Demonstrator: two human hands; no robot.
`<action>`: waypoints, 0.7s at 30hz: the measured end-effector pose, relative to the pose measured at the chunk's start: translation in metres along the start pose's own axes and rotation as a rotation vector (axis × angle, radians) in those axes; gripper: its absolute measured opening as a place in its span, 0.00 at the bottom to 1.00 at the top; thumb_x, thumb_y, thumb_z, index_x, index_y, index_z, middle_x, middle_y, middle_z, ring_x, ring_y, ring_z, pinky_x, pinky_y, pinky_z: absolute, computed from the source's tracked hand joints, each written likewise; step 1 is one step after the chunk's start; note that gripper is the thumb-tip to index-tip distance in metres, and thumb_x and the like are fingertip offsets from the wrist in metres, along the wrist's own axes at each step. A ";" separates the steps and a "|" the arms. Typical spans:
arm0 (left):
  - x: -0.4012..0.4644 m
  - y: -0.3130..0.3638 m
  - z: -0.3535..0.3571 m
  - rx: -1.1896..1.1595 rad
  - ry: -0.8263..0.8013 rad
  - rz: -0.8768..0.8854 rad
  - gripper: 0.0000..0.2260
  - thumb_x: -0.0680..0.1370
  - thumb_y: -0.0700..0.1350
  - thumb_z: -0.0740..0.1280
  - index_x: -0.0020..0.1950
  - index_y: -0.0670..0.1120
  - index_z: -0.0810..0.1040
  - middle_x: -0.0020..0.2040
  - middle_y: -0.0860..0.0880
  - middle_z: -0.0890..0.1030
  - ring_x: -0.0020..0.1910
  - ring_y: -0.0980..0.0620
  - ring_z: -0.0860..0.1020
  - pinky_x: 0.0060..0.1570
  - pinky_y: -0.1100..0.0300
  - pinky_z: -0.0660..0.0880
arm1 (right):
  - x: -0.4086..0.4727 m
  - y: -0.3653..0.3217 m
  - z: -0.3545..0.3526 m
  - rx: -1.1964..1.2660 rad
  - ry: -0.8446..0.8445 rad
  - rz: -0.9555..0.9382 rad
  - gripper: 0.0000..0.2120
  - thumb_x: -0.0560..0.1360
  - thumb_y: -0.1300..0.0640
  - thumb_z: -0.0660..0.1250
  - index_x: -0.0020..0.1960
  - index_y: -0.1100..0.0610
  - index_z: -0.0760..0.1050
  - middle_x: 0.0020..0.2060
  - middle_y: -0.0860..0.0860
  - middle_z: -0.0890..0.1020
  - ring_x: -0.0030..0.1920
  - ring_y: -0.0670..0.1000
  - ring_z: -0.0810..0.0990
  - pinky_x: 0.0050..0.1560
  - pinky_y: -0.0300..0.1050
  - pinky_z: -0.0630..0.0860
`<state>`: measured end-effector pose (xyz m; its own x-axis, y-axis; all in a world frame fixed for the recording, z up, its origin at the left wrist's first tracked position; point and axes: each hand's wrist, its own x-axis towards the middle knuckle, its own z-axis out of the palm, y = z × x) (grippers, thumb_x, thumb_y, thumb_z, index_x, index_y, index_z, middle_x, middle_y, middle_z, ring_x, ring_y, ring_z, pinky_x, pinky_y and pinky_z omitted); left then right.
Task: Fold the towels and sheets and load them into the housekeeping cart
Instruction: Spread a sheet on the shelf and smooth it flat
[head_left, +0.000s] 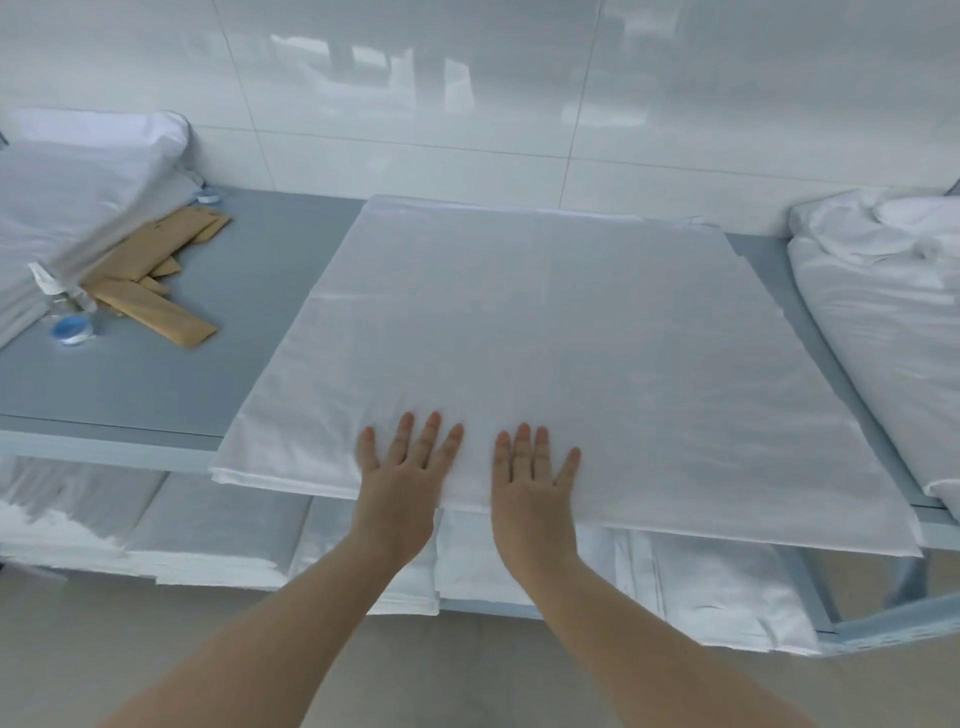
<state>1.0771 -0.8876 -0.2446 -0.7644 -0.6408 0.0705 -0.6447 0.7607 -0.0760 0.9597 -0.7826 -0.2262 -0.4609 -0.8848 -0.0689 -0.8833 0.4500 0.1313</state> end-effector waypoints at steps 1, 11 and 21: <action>0.000 -0.001 0.000 0.004 0.007 0.013 0.43 0.77 0.39 0.58 0.69 0.56 0.22 0.77 0.52 0.35 0.78 0.45 0.41 0.71 0.37 0.38 | -0.001 -0.005 0.000 -0.023 0.033 -0.022 0.32 0.78 0.62 0.54 0.76 0.65 0.41 0.76 0.66 0.49 0.75 0.69 0.47 0.66 0.78 0.45; -0.016 -0.060 -0.007 -0.125 0.065 0.080 0.43 0.68 0.31 0.65 0.77 0.58 0.55 0.77 0.55 0.56 0.77 0.50 0.54 0.72 0.40 0.49 | -0.033 0.099 0.018 -0.086 0.305 -0.079 0.30 0.67 0.68 0.47 0.64 0.65 0.75 0.63 0.61 0.77 0.62 0.62 0.77 0.55 0.72 0.72; -0.028 -0.115 -0.009 -0.061 -0.055 -0.232 0.41 0.73 0.44 0.66 0.77 0.59 0.44 0.79 0.52 0.53 0.78 0.43 0.51 0.72 0.40 0.49 | -0.061 0.198 0.023 -0.125 0.051 0.254 0.37 0.74 0.63 0.67 0.77 0.58 0.52 0.75 0.59 0.60 0.73 0.64 0.61 0.66 0.71 0.61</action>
<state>1.1721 -0.9562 -0.2292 -0.5964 -0.8023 0.0246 -0.8026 0.5965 -0.0042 0.8113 -0.6371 -0.2187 -0.6584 -0.7520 0.0314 -0.7212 0.6423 0.2593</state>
